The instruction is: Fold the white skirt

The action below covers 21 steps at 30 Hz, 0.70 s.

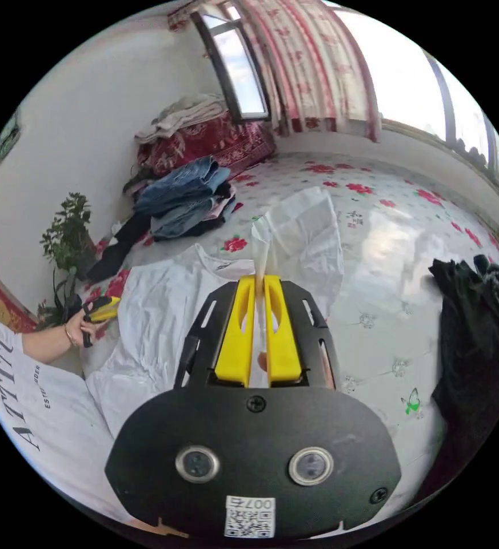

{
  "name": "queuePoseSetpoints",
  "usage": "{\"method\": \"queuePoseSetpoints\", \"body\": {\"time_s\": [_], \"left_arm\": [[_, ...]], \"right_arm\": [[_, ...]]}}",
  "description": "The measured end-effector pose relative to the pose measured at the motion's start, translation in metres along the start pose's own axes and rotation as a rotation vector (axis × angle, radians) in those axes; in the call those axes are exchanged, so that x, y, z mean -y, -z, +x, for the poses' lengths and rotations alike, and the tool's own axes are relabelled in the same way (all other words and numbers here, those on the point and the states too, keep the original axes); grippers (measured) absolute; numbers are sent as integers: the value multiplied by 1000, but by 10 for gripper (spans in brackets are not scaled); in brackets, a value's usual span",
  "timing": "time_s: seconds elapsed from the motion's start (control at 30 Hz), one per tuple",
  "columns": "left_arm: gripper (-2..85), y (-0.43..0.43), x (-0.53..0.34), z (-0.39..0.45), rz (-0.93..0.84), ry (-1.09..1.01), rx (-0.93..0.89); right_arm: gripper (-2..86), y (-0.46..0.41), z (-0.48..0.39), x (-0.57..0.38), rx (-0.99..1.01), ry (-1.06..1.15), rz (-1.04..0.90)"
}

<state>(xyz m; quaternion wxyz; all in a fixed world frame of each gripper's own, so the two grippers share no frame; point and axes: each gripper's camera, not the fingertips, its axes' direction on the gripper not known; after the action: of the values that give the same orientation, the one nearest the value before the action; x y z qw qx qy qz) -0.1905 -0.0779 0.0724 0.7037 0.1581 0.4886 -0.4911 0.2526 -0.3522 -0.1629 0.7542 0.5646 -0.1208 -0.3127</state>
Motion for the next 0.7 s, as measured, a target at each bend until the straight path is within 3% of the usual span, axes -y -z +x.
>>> {"method": "queuePoseSetpoints", "body": {"time_s": [0.2,0.37,0.47,0.57,0.7], "left_arm": [[22,6,-6,21,100,-51,-12],[55,-2,-16,85,-35,-415,-3],[62,-1,-22,90,-36,-465,-40],[66,-24,-23,90,-182,-469,-16],[76,-20,-35,109,-174,-586,11]], "right_arm": [[64,-162,-109,-42,20,133,-405],[76,-144,-146,-64,-1,91,-222],[77,-135,-162,-82,25,63,-137],[82,-154,-187,-92,123,94,-160],[85,-190,-229,-94,235,127,-202]]}}
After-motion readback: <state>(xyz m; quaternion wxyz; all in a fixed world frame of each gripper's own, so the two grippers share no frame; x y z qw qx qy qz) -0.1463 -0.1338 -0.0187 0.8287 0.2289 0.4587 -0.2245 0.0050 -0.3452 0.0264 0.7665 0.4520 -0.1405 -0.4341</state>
